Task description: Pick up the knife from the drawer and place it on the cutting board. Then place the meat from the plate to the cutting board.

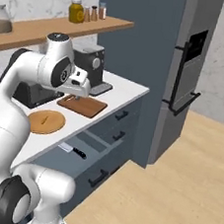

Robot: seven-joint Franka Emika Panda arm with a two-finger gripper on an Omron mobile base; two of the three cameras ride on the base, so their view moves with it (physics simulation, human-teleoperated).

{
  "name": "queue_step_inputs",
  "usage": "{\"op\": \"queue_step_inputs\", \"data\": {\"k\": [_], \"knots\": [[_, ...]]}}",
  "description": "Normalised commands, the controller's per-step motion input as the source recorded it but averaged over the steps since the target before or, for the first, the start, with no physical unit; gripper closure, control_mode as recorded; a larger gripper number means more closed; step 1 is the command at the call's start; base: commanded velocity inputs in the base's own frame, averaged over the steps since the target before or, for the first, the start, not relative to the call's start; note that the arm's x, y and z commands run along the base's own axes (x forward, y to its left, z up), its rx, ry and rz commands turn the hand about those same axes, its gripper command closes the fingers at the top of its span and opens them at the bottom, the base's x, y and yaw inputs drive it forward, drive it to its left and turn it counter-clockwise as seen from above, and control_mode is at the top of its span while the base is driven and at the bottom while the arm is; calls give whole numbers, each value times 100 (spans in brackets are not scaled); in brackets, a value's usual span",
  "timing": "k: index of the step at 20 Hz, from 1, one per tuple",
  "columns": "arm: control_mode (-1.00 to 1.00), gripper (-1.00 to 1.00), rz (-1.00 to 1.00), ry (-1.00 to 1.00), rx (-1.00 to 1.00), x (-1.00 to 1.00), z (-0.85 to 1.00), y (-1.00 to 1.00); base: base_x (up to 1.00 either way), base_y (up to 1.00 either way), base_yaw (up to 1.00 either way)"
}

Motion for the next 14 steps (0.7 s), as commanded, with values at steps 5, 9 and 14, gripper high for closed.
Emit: {"op": "queue_step_inputs", "data": {"k": [5,9,14], "knots": [[100,-100,0,0,0,0,0,0,-17,58,-34],[100,-100,0,0,0,0,0,0,-6,65,-8],[100,-100,0,0,0,0,0,0,0,31,0]]}}
